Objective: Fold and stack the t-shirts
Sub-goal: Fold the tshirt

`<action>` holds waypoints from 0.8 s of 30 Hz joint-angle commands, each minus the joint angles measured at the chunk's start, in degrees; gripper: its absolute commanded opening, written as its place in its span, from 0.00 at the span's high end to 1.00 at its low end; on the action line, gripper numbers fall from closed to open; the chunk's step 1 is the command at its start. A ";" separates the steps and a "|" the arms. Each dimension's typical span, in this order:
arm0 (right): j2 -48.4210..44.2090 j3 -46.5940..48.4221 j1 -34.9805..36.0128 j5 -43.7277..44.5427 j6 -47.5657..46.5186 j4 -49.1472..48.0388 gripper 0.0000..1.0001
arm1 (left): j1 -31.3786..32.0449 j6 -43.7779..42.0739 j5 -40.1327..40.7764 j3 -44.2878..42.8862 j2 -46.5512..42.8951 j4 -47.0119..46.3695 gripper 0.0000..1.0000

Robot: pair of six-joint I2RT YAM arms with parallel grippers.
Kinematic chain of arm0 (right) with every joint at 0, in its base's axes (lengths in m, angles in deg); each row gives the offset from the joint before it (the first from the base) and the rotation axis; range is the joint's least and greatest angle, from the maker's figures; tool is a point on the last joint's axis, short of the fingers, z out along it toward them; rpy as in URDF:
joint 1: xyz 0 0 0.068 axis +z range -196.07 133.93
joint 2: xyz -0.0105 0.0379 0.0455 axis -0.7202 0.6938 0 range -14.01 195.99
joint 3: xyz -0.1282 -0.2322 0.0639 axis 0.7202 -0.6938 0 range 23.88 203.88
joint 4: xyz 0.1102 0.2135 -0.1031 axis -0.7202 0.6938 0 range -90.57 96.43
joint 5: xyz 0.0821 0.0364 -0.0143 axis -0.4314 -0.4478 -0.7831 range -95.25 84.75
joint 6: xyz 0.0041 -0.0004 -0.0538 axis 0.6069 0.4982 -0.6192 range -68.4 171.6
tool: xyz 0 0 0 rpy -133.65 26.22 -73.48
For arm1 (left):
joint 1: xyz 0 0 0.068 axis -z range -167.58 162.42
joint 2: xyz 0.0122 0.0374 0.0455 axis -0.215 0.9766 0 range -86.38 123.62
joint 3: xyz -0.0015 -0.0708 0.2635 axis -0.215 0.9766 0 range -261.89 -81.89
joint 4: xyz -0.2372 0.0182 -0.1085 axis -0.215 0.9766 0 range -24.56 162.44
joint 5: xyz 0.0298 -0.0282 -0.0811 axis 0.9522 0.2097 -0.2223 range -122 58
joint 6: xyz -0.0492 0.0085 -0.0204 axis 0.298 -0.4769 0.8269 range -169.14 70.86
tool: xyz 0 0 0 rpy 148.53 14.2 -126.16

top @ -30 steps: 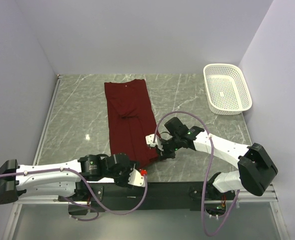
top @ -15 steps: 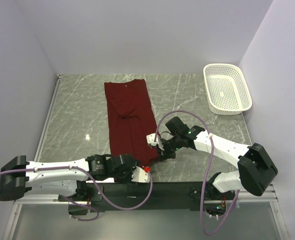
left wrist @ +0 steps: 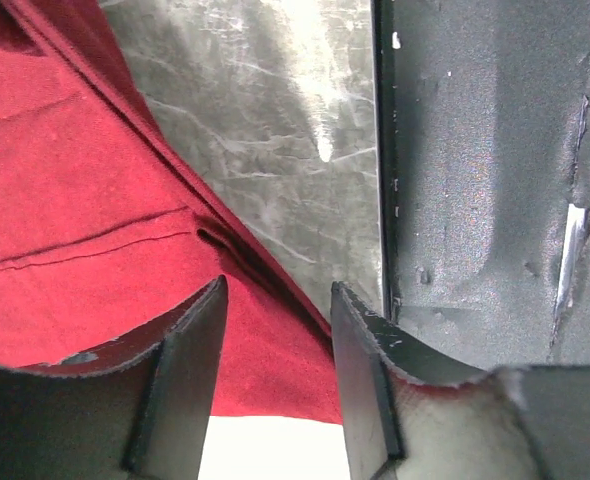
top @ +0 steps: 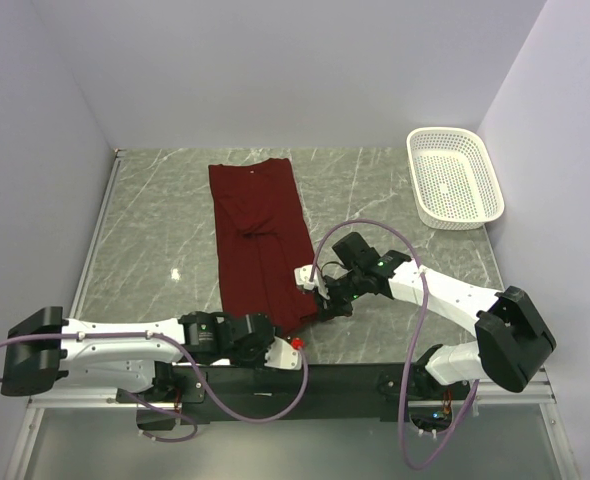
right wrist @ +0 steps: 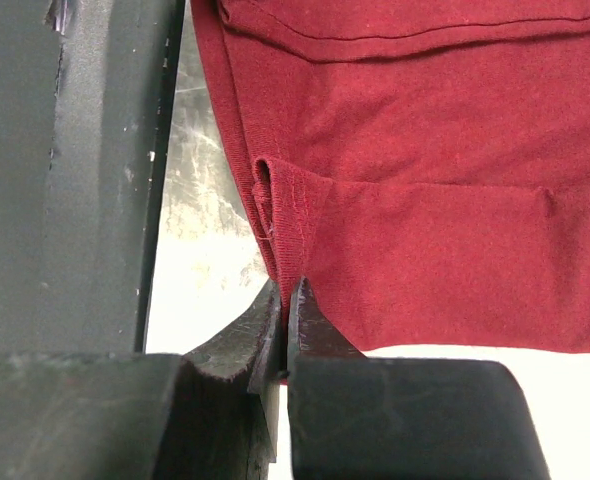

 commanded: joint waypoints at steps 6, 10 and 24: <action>-1.41 2.40 -0.46 -2.59 0.19 0.69 1.00 | 1.21 0.64 2.86 0.33 2.51 -2.12 0.70; -1.76 2.31 -0.46 -2.85 -0.08 0.96 1.00 | 1.21 0.37 5.76 -0.11 2.42 -1.95 0.99; 0.35 8.54 -1.94 0.66 0.89 4.64 1.00 | -5.54 -5.86 4.02 -1.43 -7.06 -1.85 1.00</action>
